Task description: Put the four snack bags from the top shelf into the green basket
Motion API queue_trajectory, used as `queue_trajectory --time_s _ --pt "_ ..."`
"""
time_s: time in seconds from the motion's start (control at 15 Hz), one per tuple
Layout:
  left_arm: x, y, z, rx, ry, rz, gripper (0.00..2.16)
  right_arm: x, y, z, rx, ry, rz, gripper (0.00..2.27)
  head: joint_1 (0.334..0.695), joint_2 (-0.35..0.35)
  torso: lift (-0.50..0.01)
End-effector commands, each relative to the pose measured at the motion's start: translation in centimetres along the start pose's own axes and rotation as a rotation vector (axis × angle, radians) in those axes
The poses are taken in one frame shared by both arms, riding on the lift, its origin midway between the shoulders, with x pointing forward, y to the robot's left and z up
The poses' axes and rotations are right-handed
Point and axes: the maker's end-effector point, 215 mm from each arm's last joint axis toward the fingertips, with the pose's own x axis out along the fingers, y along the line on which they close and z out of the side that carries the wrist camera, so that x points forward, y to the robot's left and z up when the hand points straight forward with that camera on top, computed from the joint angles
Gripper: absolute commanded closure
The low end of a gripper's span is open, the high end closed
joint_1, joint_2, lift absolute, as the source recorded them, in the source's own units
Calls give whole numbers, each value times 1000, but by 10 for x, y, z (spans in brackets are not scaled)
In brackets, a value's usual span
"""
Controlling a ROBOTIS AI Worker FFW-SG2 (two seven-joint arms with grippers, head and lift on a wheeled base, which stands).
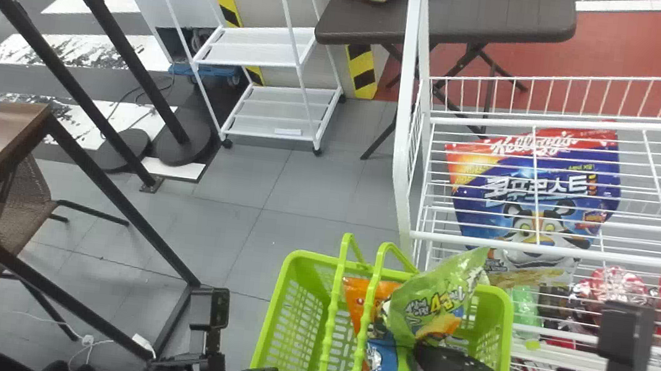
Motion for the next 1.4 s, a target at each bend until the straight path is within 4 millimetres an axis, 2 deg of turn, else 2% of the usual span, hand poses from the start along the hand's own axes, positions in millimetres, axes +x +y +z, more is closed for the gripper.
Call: queue_trajectory --time_s 0.0,0.13,0.27,0.53,0.6,0.67,0.73,0.8,0.93,1.13,1.2,1.27,1.33 --pt "-1 -3 2 2 -1 -9 2145 23 -21 -8 35 1 8 2256 695 350 0" --pt "1 -4 1 1 -3 -15 2145 40 -22 -18 69 29 54 2256 695 350 0" --pt "4 -6 0 -10 0 -21 2145 60 -24 -11 43 10 62 2256 695 350 0" --pt "11 -10 -5 -13 14 -35 2145 99 -6 -5 21 31 102 2256 695 350 0" --pt "12 -11 -5 -14 15 -37 2145 104 -2 -4 13 38 106 2155 695 350 0" --pt "12 -11 -6 -13 16 -38 2145 104 -2 -7 19 52 107 1794 695 350 0" --pt "11 -11 -5 -12 16 -35 2145 100 -1 -10 32 62 113 745 695 350 0" --pt "10 -10 -5 -13 14 -33 2145 91 1 -16 47 89 111 -2 695 350 0" --pt "8 -10 -4 -13 13 -29 2145 64 -2 -29 71 148 81 -2 695 350 0" --pt "8 -9 -3 -11 14 -29 2145 4 -5 -29 143 182 61 49 695 350 0" --pt "8 -9 -3 -12 14 -30 2145 -20 -10 -25 160 181 41 53 695 350 0" --pt "8 -9 -3 -12 14 -30 2145 -40 -17 -13 162 150 15 46 695 350 0" --pt "7 -8 -2 -11 14 -28 2145 -62 -31 10 151 93 -28 43 695 350 0"
